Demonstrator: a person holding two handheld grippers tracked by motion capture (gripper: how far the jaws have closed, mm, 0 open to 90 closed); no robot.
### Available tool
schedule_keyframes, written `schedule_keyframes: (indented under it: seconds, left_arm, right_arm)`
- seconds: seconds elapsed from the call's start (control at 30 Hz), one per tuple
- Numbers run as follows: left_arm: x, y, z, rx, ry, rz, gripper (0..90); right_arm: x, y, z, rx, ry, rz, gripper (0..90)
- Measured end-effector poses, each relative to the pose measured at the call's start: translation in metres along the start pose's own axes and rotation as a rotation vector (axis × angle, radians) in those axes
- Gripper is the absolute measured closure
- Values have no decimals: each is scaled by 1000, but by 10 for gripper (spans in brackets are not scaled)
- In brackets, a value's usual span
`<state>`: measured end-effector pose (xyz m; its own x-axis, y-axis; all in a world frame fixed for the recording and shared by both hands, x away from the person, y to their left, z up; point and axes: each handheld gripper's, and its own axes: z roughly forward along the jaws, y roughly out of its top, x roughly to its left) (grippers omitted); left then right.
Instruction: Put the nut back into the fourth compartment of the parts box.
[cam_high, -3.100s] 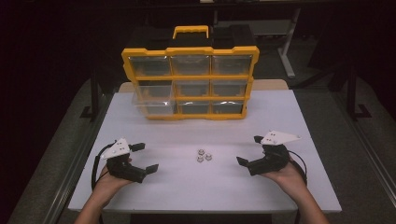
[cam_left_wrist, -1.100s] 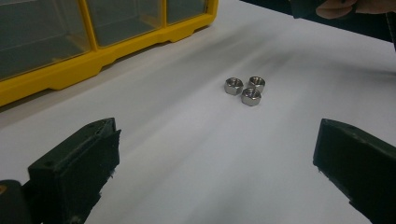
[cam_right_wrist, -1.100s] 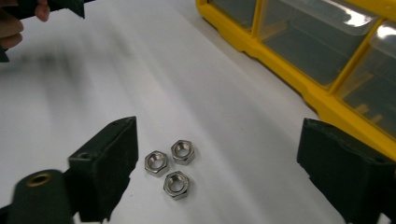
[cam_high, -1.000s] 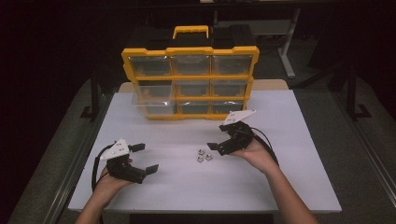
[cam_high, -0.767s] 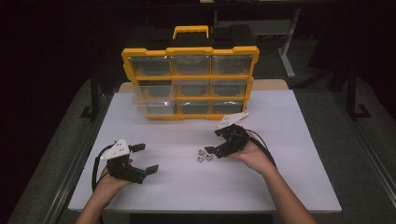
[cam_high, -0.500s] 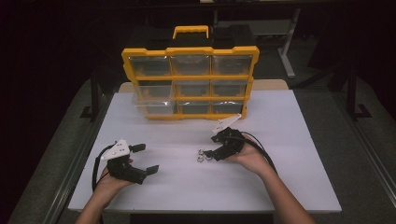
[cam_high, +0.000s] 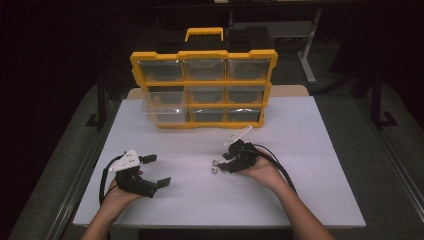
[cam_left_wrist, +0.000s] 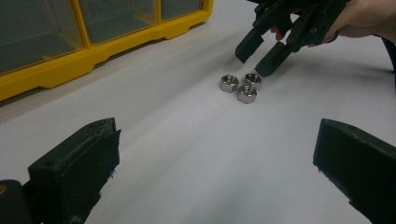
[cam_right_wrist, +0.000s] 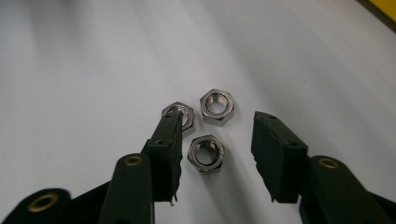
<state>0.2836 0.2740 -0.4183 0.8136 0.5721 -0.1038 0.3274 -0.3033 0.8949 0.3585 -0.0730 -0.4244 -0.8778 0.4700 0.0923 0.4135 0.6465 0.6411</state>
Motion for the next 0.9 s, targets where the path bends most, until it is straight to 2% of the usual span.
schedule_keyframes:
  seconds: [0.13, 0.37, 0.67, 0.9]
  left_arm:
    - [0, 0, 0, 1, -1, 3, 2]
    - [0, 0, 0, 4, -2, 6, 2]
    - [-1, 0, 1, 6, -4, 0, 2]
    - [-1, -1, 1, 13, -5, 9, 2]
  right_arm:
    - [1, 0, 3, 12, 14, 9, 575]
    - [3, -1, 11, 44, 5, 10, 643]
    - [4, -3, 15, 64, -5, 0, 661]
    - [6, -5, 15, 56, -27, -20, 687]
